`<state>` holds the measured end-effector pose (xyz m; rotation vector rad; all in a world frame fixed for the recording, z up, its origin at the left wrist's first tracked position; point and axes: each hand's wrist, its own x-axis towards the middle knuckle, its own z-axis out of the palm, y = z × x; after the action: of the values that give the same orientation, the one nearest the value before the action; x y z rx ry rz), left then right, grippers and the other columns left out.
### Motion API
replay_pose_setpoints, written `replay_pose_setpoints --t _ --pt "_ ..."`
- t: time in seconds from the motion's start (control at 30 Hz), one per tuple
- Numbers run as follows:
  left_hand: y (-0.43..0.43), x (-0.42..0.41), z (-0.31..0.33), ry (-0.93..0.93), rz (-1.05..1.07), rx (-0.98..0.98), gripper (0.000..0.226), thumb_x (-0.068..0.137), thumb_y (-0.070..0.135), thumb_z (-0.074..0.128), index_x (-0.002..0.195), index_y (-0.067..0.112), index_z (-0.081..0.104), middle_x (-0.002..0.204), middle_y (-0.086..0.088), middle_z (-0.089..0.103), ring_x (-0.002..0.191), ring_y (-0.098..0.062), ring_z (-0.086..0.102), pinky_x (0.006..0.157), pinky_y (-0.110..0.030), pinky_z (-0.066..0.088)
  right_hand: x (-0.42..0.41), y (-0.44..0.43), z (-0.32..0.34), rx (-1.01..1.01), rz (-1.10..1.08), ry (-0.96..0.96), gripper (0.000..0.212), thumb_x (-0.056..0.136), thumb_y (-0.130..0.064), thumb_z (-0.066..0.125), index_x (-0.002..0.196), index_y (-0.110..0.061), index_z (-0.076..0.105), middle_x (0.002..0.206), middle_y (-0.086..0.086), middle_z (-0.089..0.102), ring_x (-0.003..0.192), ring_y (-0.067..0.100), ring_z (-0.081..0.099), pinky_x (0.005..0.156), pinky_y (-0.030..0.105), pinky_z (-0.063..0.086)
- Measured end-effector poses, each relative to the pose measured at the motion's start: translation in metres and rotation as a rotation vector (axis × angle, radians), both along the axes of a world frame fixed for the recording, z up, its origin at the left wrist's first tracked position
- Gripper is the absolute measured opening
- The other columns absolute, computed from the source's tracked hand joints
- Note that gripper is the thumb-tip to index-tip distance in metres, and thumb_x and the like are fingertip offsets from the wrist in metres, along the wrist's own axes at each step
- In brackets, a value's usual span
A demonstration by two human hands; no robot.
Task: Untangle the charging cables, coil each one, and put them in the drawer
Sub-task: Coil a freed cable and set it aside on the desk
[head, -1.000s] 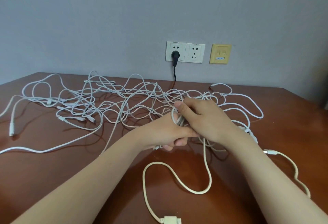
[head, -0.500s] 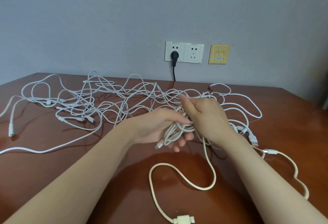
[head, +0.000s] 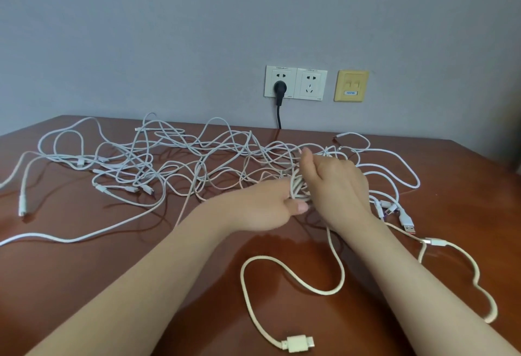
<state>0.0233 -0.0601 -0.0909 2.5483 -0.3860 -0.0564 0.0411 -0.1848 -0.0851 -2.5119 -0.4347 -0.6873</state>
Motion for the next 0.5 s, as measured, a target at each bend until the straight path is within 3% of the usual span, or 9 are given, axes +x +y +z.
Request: replay_pose_setpoints --t 0.17,0.23,0.3,0.37,0.4,0.43,0.5 --pt "-0.012 -0.012 0.002 -0.302 0.172 0.207 0.029 0.098 0.034 0.039 0.121 0.017 0.041 0.117 -0.009 0.058 0.11 -0.031 0.053 0.075 -0.032 0.034 0.005 -0.001 0.002 0.149 -0.011 -0.05 0.052 0.1 -0.032 0.033 0.05 -0.017 0.027 0.051 0.002 0.036 0.06 0.027 0.036 0.052 0.035 0.018" --pt "-0.014 -0.013 0.003 -0.29 0.146 0.22 0.029 0.098 0.033 0.039 0.122 0.016 0.041 0.119 -0.009 0.057 0.112 -0.031 0.052 0.075 -0.033 0.033 0.009 -0.005 0.001 0.198 0.072 -0.02 0.055 0.099 -0.031 0.036 0.048 -0.016 0.024 0.044 -0.001 0.032 0.052 0.021 0.032 0.051 0.035 0.018" --pt "-0.012 -0.017 0.008 -0.216 0.077 0.135 0.03 0.097 0.032 0.04 0.125 0.019 0.043 0.123 -0.006 0.057 0.114 -0.028 0.051 0.084 -0.034 0.039 0.012 -0.01 0.003 0.327 0.233 0.091 0.056 0.098 -0.028 0.042 0.046 -0.018 0.024 0.038 -0.005 0.03 0.043 0.011 0.027 0.05 0.031 0.023" --pt "-0.006 -0.017 0.009 -0.107 -0.031 -0.008 0.017 0.096 0.027 0.045 0.112 0.025 0.049 0.116 0.001 0.06 0.11 -0.022 0.054 0.092 -0.035 0.041 0.012 -0.016 0.006 0.558 0.405 0.282 0.054 0.096 -0.02 0.049 0.043 -0.018 0.036 0.036 -0.009 0.034 0.036 0.005 0.028 0.042 0.019 0.028" --pt "-0.004 -0.017 0.009 -0.064 -0.094 -0.125 0.008 0.095 0.024 0.047 0.1 0.029 0.051 0.102 0.005 0.061 0.099 -0.016 0.057 0.089 -0.033 0.044 0.011 -0.019 0.009 0.644 0.473 0.385 0.049 0.092 -0.015 0.053 0.043 -0.016 0.045 0.036 -0.008 0.04 0.035 0.005 0.033 0.041 0.016 0.031" --pt "-0.003 -0.017 0.009 -0.012 -0.159 -0.256 0.011 0.094 0.02 0.049 0.089 0.03 0.051 0.085 0.008 0.059 0.082 -0.007 0.059 0.079 -0.028 0.047 0.01 -0.021 0.01 0.704 0.521 0.477 0.042 0.086 -0.013 0.057 0.044 -0.014 0.053 0.038 -0.006 0.045 0.036 0.006 0.038 0.041 0.015 0.034" --pt "-0.005 -0.018 0.007 0.12 -0.249 -0.435 0.023 0.096 0.01 0.048 0.08 0.027 0.048 0.061 0.009 0.047 0.052 0.002 0.048 0.053 -0.014 0.038 0.01 -0.027 0.012 0.797 0.611 0.644 0.032 0.069 -0.017 0.068 0.04 -0.016 0.055 0.039 -0.003 0.044 0.037 0.009 0.039 0.042 0.017 0.034"
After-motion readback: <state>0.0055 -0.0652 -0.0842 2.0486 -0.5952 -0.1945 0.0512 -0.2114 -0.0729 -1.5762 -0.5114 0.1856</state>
